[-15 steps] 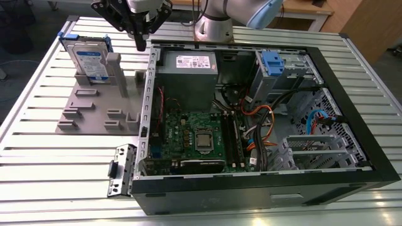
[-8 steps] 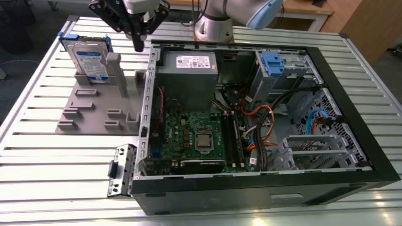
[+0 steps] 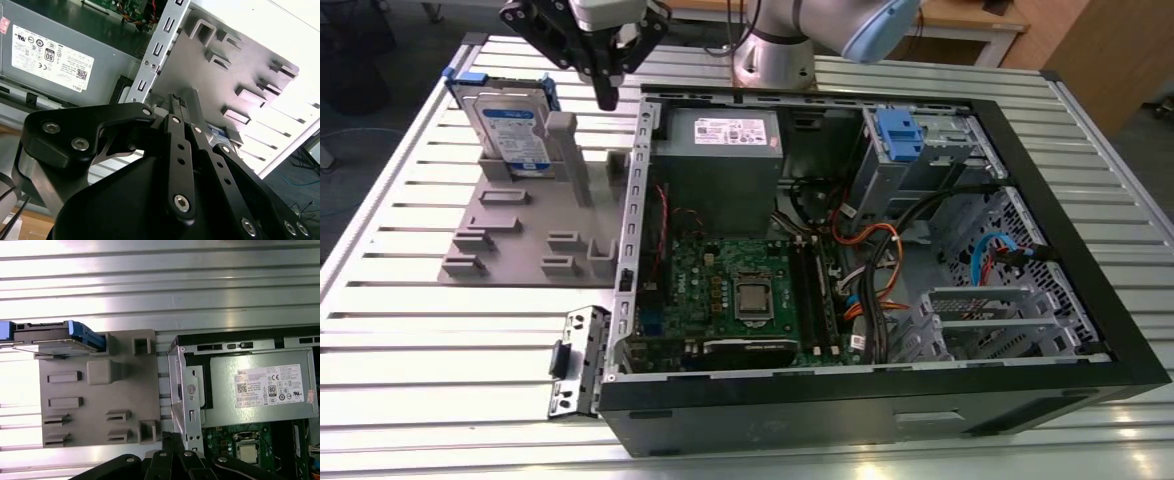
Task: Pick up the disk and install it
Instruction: 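Reach for the disk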
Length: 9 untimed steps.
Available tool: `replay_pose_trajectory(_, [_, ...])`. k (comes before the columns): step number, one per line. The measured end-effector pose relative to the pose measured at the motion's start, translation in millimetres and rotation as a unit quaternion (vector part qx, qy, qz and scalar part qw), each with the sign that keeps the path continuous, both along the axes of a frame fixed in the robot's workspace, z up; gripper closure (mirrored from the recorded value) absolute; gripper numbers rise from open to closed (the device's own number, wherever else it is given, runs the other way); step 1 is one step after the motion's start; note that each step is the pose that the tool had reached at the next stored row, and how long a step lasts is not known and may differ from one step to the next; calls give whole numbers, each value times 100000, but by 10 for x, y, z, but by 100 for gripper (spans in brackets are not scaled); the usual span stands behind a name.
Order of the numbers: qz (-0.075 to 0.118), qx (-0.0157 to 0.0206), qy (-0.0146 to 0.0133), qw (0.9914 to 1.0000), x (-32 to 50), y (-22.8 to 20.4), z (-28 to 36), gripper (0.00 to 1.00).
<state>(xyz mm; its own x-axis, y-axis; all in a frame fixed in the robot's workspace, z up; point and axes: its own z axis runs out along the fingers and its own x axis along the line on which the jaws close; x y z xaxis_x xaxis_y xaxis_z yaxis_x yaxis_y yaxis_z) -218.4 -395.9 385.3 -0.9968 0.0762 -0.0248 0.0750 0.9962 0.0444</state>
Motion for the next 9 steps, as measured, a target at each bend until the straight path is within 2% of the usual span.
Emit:
replay_pose_trajectory(4, [3, -4, 2, 100000, -89, 31, -16, 90])
replay_pose_trajectory(9, [-2, -3, 2, 100000, -145, 45, -29, 90])
